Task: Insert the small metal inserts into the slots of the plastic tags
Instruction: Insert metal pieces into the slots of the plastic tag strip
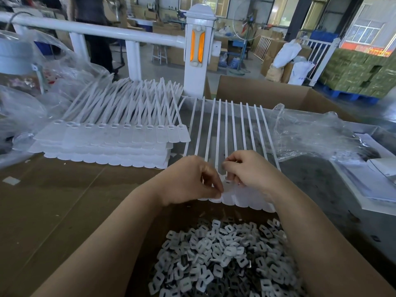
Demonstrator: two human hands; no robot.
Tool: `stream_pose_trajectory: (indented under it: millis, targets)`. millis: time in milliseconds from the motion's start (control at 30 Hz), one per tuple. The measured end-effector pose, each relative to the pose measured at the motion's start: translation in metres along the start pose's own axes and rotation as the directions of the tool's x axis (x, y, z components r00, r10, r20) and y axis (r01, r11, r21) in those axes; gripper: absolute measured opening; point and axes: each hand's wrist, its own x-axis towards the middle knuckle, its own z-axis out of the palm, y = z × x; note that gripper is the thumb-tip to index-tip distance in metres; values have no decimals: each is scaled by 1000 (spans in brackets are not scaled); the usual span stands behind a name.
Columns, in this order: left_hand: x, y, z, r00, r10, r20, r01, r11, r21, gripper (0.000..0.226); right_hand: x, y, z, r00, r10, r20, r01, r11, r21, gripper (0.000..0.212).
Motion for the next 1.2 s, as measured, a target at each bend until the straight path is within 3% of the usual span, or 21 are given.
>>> stream_pose_trajectory:
  millis: [100,200,433,767,1067,1200]
  targets:
    - [-5,7,-6,968,-31,248,52,996,-76,10,0,0,0,1000,7,-5,-7,999,49,10]
    - [-6,12,-2,940,-46,338,64,997,-42,15,-1,-1,1,1000,-3,-3,3,998,61,12]
    - [-6,11,1,921,-89,378,87,996,22,11,-3,-2,-1,1000,-9,9,8,998,64,12]
    - [-8,7,-4,929,-119,350,162,982,-97,6,-6,-5,-5,999,-39,11,38,998,55,13]
    - [-11,3,-8,875,-115,470,239,948,-213,3,-8,-5,-7,998,-46,50,43,998,44,11]
    - [-10,0,-10,888,-103,448,230,944,-238,3,-10,-7,-8,995,-56,78,54,998,21,11]
